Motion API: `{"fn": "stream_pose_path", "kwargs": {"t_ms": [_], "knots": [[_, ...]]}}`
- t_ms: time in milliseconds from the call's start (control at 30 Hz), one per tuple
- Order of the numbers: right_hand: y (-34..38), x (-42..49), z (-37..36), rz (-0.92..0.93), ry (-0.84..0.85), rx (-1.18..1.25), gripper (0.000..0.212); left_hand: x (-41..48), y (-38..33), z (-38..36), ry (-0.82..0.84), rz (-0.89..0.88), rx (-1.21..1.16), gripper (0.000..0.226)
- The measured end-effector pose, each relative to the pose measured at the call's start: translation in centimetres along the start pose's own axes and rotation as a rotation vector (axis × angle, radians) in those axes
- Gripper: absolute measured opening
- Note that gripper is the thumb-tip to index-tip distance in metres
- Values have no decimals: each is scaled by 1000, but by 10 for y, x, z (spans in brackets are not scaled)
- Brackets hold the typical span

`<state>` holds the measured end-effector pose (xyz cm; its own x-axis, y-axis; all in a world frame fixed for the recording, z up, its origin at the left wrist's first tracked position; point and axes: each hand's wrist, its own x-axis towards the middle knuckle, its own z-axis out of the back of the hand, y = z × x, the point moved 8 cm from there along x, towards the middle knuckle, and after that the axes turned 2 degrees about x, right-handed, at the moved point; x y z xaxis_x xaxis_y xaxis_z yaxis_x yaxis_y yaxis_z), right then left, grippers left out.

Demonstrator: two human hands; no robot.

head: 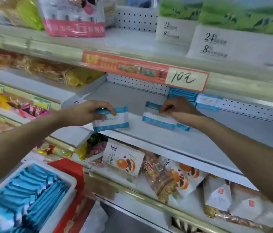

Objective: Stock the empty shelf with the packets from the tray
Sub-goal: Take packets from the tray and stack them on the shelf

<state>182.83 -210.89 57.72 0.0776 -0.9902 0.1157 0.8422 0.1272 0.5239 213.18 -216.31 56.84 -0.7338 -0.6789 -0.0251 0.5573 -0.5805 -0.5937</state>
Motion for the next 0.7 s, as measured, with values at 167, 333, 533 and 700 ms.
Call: {"fn": "stream_pose_path", "kwargs": {"t_ms": [167, 333, 533, 700], "knots": [[-49, -24, 29, -51, -58, -33, 37, 35, -26, -19, 52, -64, 19, 37], [-76, -30, 32, -88, -59, -55, 30, 52, -35, -32, 82, -84, 21, 38], [-79, -26, 11, -78, 4, 2, 18, 58, -45, -37, 92, -96, 8, 38], [-75, -26, -3, -25, 11, -40, 15, 55, -49, -40, 98, -84, -14, 38]]}}
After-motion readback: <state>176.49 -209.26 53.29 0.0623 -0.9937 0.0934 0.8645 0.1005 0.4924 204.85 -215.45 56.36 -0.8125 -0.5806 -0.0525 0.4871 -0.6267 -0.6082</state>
